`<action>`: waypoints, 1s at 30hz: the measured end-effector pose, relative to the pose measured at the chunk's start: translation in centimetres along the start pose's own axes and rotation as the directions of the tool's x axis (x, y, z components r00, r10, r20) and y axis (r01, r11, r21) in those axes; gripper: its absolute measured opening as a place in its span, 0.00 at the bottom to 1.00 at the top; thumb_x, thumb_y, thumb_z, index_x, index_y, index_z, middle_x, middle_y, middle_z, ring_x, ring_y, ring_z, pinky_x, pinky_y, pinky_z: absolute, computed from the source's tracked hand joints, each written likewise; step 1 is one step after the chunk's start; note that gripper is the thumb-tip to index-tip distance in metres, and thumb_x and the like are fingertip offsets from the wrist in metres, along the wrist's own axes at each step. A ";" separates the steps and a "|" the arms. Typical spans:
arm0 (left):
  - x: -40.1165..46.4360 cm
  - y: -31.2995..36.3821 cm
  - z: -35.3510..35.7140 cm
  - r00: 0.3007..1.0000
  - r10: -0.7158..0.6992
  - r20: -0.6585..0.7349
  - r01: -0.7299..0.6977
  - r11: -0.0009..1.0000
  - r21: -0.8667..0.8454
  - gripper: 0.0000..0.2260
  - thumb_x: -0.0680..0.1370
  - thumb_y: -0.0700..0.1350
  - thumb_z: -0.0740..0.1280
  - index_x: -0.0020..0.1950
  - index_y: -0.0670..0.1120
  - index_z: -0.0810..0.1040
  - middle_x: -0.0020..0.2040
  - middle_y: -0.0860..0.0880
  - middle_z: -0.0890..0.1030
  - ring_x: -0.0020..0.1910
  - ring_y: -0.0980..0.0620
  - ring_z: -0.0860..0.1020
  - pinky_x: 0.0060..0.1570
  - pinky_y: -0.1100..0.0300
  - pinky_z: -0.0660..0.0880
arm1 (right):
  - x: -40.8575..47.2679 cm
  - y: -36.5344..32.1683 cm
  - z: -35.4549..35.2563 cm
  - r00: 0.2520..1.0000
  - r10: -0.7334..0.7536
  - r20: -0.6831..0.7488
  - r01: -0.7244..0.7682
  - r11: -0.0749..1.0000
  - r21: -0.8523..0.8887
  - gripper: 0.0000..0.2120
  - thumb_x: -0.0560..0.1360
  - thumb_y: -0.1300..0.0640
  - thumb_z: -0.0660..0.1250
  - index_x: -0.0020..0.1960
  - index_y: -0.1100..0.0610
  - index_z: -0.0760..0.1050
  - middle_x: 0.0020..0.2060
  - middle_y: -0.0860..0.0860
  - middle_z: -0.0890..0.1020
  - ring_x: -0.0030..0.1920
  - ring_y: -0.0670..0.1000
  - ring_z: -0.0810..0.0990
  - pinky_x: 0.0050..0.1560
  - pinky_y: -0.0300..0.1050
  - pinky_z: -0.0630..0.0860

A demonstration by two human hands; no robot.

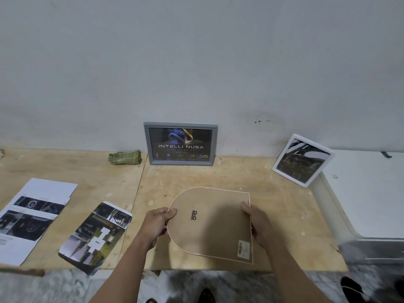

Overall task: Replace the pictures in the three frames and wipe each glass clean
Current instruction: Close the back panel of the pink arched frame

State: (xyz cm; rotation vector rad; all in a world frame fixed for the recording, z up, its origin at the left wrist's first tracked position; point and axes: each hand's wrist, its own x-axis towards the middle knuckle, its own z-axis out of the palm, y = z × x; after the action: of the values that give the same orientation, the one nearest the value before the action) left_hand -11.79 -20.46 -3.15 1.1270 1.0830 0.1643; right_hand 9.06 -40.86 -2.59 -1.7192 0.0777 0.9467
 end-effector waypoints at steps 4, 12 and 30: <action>-0.3 0.5 -0.2 0.999 0.013 0.034 -0.015 0.999 0.041 0.07 0.77 0.44 0.70 0.41 0.43 0.82 0.37 0.46 0.80 0.31 0.51 0.75 0.32 0.63 0.71 | 0.3 -1.2 0.6 0.994 -0.093 -0.050 0.089 0.994 -0.069 0.15 0.70 0.45 0.72 0.44 0.56 0.84 0.41 0.53 0.86 0.44 0.56 0.85 0.53 0.56 0.80; 0.1 3.0 0.3 0.993 0.119 -0.016 -0.119 0.993 -0.012 0.08 0.77 0.42 0.72 0.44 0.37 0.84 0.38 0.39 0.85 0.33 0.47 0.79 0.34 0.60 0.75 | 0.0 -2.4 2.4 0.985 -0.159 0.074 0.165 0.982 -0.094 0.22 0.72 0.42 0.69 0.45 0.62 0.83 0.42 0.58 0.86 0.45 0.59 0.85 0.55 0.58 0.79; 0.9 7.4 -5.2 0.996 -0.054 -0.066 0.046 0.992 -0.119 0.28 0.79 0.66 0.61 0.56 0.39 0.76 0.50 0.43 0.81 0.50 0.40 0.81 0.48 0.49 0.81 | -4.9 -5.9 14.9 0.457 -0.835 0.306 0.842 0.295 -0.451 0.09 0.74 0.50 0.69 0.39 0.55 0.74 0.32 0.47 0.74 0.35 0.47 0.70 0.37 0.46 0.67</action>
State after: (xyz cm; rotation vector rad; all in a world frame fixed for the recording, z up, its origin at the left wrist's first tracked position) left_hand -12.41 -13.05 2.06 0.9936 1.1472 0.2265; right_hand 0.49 -28.12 4.19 -1.8762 -1.1632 0.1162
